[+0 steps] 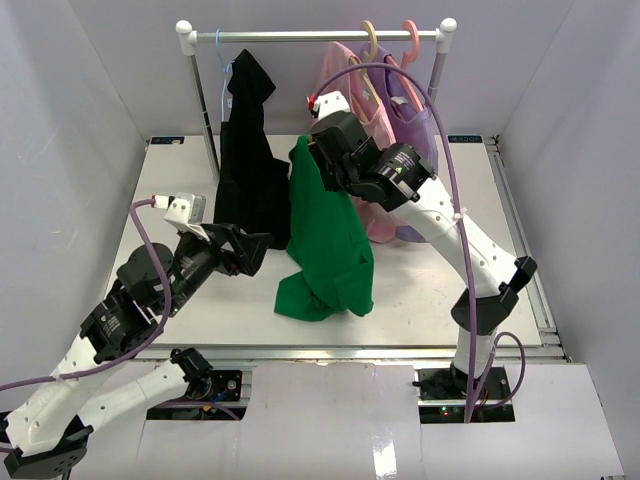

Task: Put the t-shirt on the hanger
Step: Place the hanger at the clothesline.

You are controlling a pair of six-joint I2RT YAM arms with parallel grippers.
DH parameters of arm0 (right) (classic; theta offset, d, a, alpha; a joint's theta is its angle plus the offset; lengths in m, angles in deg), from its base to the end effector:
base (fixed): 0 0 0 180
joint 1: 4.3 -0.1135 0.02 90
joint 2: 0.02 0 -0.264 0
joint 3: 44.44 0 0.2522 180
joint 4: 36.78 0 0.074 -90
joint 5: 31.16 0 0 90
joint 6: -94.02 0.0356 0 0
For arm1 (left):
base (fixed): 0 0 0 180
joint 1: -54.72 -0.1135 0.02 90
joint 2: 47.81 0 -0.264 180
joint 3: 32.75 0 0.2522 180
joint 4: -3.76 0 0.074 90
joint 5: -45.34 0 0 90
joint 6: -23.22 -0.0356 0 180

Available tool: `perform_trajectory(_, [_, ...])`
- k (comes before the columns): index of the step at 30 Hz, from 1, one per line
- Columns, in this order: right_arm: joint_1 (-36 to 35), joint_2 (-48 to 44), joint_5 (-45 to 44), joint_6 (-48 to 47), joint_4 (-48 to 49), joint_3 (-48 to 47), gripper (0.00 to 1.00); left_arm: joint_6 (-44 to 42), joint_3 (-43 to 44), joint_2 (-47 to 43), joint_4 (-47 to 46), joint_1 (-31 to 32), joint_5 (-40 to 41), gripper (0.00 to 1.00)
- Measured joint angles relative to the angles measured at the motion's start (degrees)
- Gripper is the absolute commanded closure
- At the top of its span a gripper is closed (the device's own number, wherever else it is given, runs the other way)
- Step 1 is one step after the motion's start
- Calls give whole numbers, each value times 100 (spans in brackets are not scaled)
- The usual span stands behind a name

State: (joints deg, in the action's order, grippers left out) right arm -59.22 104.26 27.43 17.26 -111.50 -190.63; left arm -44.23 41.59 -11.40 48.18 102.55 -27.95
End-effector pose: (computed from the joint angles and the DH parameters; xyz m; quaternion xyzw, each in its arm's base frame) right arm 0.2224 0.2844 0.4812 -0.1796 0.8360 0.0613 0.5148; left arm 0.0840 -0.0775 0.4130 0.0671 0.7414 -0.2911 0.6009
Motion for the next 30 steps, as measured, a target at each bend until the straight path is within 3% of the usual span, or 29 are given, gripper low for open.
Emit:
perform_trajectory(7, [160, -257, -165, -205, 1478, 909, 92, -19, 0, -294, 57, 0, -100, 2])
perform_trajectory(18, [222, -76, -187, -637, 3187, 921, 92, -68, -57, -657, 188, 0, -350, 2])
perform_trajectory(30, [611, 543, -124, -854, 4405, 1072, 92, -133, -192, -768, 275, 0, -572, 2])
